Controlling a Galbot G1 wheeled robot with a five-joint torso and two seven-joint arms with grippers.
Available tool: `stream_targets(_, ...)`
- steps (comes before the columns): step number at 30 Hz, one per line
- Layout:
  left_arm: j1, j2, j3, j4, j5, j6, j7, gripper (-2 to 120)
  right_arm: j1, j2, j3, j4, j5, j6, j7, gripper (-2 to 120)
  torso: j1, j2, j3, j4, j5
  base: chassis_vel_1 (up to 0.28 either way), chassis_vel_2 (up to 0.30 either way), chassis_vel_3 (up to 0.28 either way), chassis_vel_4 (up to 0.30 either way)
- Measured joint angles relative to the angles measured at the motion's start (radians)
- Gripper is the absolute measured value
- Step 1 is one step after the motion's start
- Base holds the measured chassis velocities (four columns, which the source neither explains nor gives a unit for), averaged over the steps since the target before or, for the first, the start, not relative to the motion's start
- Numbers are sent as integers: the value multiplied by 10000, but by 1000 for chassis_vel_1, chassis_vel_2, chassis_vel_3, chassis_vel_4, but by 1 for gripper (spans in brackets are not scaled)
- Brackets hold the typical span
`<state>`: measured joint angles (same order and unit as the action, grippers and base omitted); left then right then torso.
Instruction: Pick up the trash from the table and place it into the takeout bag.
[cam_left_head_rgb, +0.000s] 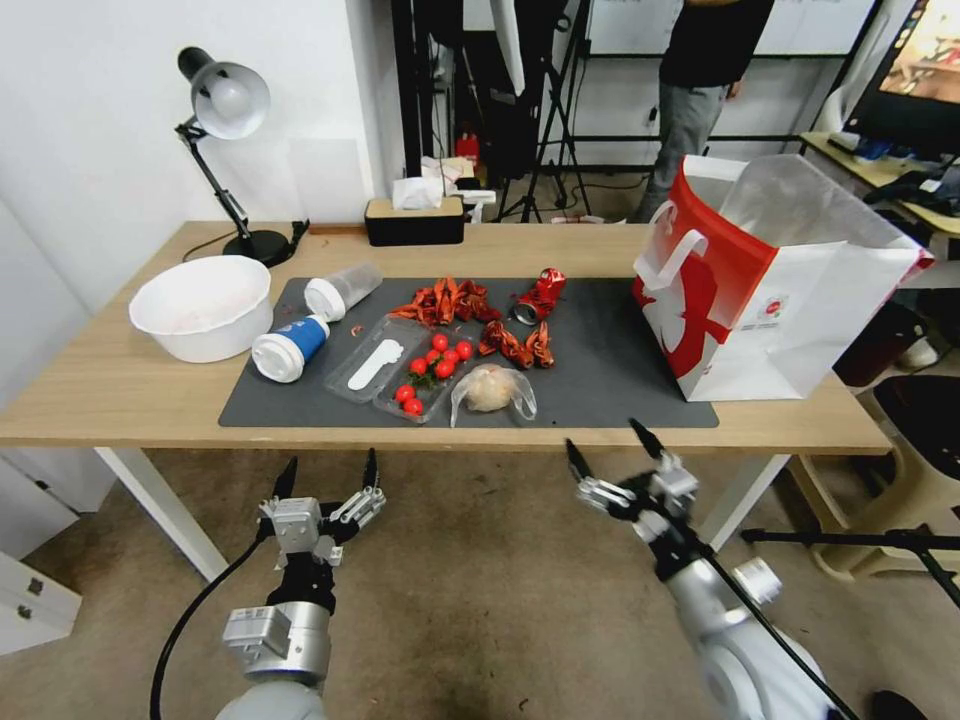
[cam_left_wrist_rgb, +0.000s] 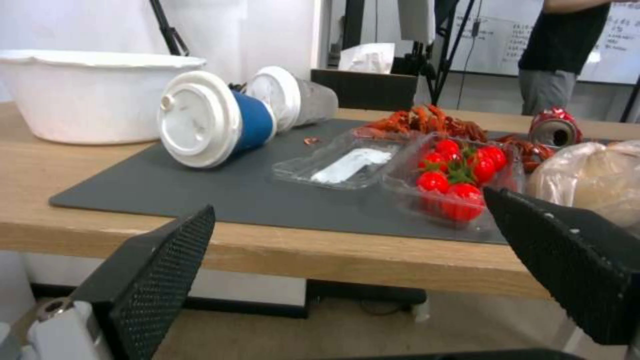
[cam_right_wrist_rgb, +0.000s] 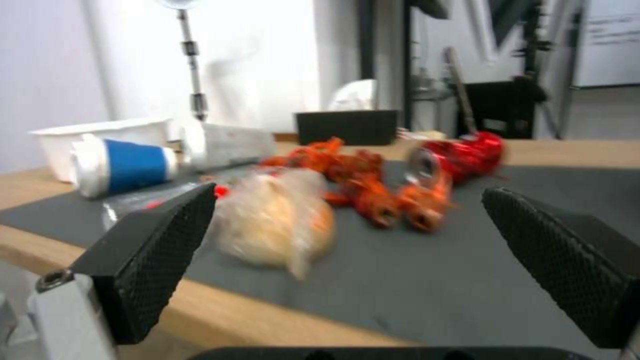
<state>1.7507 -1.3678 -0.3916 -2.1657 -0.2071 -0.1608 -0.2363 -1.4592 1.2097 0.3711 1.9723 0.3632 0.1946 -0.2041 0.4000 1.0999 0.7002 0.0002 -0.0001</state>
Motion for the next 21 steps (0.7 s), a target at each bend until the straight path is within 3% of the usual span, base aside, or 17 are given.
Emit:
stream_targets(7, 72, -46, -147, -34, 32, -9, -11, 100, 2450, -64, -1639, -1038, -34, -784, 260, 100, 1, 0, 0, 0, 1, 0, 0, 0, 0)
stream_targets(10, 81, -65, -179, -29, 46, -9, -20, 100, 2943, -85, -1966, -1196, -42, -1212, 404, 100, 0, 0, -1, -1, 1, 0, 0, 0, 0)
stream_targets(16, 68, -163, -235, 39, 70, -9, -32, 100, 4028, -256, -2740, -1372, -5, -2930, 1239, 100, 0, 0, -1, -1, 0, 0, 0, 0, 0)
stream_targets(21, 85, -242, -217, 86, 158, -9, -35, 100, 4568, -353, -3052, -1626, 388, -3500, 1417, 100, 1, 0, -1, -2, 1, 0, 0, 0, 0)
